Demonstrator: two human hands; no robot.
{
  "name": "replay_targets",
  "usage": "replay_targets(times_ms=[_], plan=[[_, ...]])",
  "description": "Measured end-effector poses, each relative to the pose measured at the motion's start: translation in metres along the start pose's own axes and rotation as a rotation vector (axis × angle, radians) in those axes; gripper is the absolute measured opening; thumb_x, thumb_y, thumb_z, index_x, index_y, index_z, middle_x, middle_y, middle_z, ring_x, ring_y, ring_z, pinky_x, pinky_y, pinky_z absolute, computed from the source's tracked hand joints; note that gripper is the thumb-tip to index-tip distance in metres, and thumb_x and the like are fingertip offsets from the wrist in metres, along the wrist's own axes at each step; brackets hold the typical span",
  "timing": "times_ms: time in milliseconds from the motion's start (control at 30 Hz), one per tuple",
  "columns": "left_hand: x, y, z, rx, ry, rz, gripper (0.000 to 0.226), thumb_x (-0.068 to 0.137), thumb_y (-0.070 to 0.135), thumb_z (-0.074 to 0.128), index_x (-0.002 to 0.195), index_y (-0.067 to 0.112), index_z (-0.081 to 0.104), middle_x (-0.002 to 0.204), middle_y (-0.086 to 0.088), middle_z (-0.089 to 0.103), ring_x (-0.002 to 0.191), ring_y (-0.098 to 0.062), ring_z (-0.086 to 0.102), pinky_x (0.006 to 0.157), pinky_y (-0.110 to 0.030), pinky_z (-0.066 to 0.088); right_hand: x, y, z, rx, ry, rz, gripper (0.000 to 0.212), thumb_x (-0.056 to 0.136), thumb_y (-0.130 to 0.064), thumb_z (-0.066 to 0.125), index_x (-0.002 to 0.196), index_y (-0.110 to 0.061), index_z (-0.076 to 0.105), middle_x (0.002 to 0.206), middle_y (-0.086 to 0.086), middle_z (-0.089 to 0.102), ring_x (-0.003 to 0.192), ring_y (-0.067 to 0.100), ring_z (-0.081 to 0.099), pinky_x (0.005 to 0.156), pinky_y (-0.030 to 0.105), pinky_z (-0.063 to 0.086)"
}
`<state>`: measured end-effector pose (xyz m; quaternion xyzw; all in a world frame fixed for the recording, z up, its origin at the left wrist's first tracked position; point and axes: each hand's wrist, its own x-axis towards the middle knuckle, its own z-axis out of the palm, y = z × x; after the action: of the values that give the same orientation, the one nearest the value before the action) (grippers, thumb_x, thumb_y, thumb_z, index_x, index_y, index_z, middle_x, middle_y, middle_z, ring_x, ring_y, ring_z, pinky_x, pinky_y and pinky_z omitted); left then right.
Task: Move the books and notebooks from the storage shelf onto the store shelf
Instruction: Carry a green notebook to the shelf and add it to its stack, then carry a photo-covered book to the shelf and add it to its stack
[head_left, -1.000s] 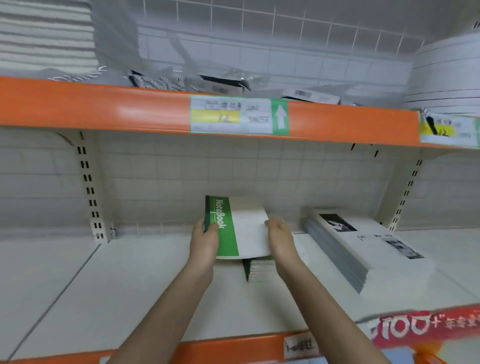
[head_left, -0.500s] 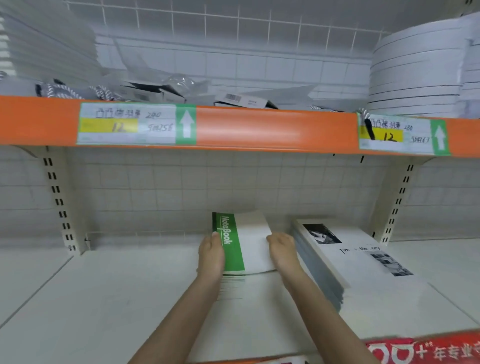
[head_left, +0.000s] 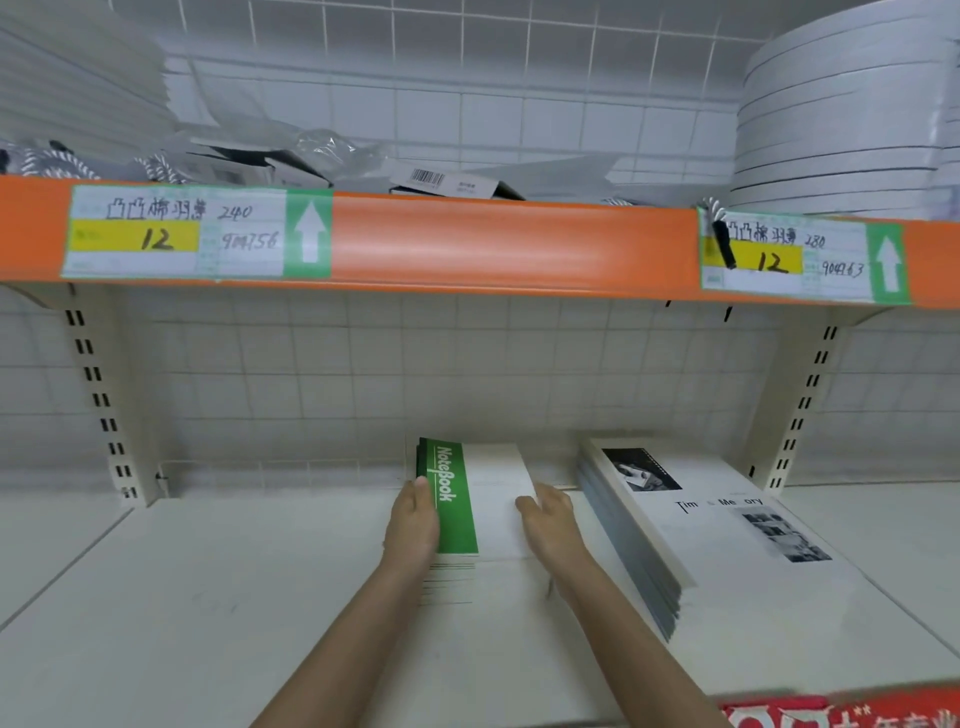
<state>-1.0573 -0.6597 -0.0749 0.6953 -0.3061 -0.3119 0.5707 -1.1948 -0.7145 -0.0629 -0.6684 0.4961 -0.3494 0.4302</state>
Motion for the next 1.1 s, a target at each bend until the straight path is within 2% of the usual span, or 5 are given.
replay_targets(times_ms=[267,567,733,933,1100], plan=[[-0.006,0.000,-0.005,0.058,-0.042,0.062,0.043,0.098,0.008,0.033,0.139,0.017,0.042,0.129,-0.007,0.057,0.114,-0.026,0.055,0.102,-0.041,0.043,-0.002,0.006,0.005,-0.085,-0.020,-0.032,0.035,0.095,-0.017,0.044,0.128,-0.006,0.046,0.125,0.010,0.055,0.114,0.025,0.051,0.088,0.026,0.038],[-0.008,0.002,-0.007,0.010,-0.048,0.052,0.038,0.098,0.008,0.035,0.134,0.015,0.044,0.119,-0.004,0.058,0.106,-0.023,0.057,0.091,-0.032,0.045,-0.004,0.005,0.004,-0.151,-0.006,-0.062,0.031,0.094,-0.017,0.047,0.122,-0.004,0.049,0.122,0.012,0.057,0.111,0.026,0.052,0.078,0.023,0.033],[-0.007,0.011,-0.018,0.071,-0.119,0.018,0.032,0.099,0.024,0.043,0.128,0.011,0.049,0.124,-0.008,0.060,0.110,-0.025,0.059,0.099,-0.036,0.045,-0.003,-0.003,-0.005,-0.279,-0.085,-0.040,0.064,0.098,-0.030,0.045,0.147,0.001,0.020,0.152,0.014,0.029,0.140,0.026,0.029,0.109,0.029,0.027],[-0.012,0.022,-0.041,0.285,-0.124,0.096,0.060,0.100,0.034,0.041,0.150,0.010,0.020,0.156,-0.006,0.024,0.143,-0.022,0.025,0.115,-0.033,0.021,-0.007,-0.023,-0.004,-0.581,-0.009,-0.189,0.063,0.099,-0.045,0.036,0.148,-0.008,0.021,0.152,0.009,0.029,0.140,0.023,0.028,0.115,0.041,0.024],[-0.016,0.022,-0.074,0.607,-0.103,0.219,0.061,0.100,0.037,0.038,0.150,0.009,0.019,0.155,-0.009,0.026,0.141,-0.022,0.028,0.111,-0.030,0.025,-0.014,-0.052,0.028,-0.708,-0.063,-0.315,0.065,0.099,-0.048,0.031,0.151,-0.013,0.015,0.158,0.006,0.017,0.145,0.020,0.016,0.118,0.047,0.008]])
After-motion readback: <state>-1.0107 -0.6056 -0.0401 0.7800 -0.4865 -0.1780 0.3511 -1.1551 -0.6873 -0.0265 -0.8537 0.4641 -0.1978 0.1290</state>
